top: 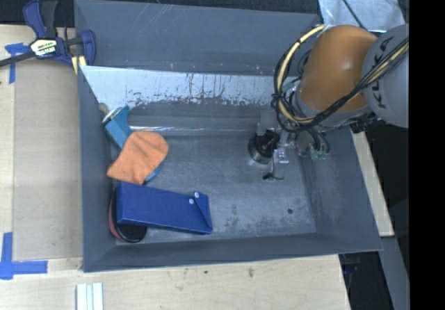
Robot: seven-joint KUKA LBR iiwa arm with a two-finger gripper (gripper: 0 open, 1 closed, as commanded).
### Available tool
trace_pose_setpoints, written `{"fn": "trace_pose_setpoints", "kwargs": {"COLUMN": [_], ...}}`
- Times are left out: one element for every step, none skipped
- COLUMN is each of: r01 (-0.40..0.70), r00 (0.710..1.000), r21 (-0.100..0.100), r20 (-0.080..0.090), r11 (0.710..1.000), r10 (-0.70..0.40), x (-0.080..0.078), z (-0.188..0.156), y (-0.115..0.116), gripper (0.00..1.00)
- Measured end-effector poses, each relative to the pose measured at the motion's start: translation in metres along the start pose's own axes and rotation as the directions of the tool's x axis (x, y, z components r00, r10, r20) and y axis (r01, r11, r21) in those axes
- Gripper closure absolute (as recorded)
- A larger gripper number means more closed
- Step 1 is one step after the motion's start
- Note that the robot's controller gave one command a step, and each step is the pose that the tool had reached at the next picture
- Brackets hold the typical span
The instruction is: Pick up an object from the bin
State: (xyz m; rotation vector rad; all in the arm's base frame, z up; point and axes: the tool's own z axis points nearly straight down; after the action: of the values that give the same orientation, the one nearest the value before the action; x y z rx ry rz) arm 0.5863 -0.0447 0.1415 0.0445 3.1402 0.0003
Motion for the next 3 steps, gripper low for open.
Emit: {"fn": "trace_pose_setpoints", "kwargs": {"r01": [-0.055, 0.065, 0.016], "r00": [0.998, 0.998, 1.000], "r21": [-0.001, 0.001, 0.000], "r20": [0.000, 0.004, 0.005], "r11": [0.998, 0.998, 1.000], "r10": [0.055, -0.065, -0.016], "x": [0.002, -0.007, -0.023], "z": [0.014, 0.016, 0.023], "y": [0.002, -0.012, -0.012], "gripper": [0.00, 0.00, 0.00]}}
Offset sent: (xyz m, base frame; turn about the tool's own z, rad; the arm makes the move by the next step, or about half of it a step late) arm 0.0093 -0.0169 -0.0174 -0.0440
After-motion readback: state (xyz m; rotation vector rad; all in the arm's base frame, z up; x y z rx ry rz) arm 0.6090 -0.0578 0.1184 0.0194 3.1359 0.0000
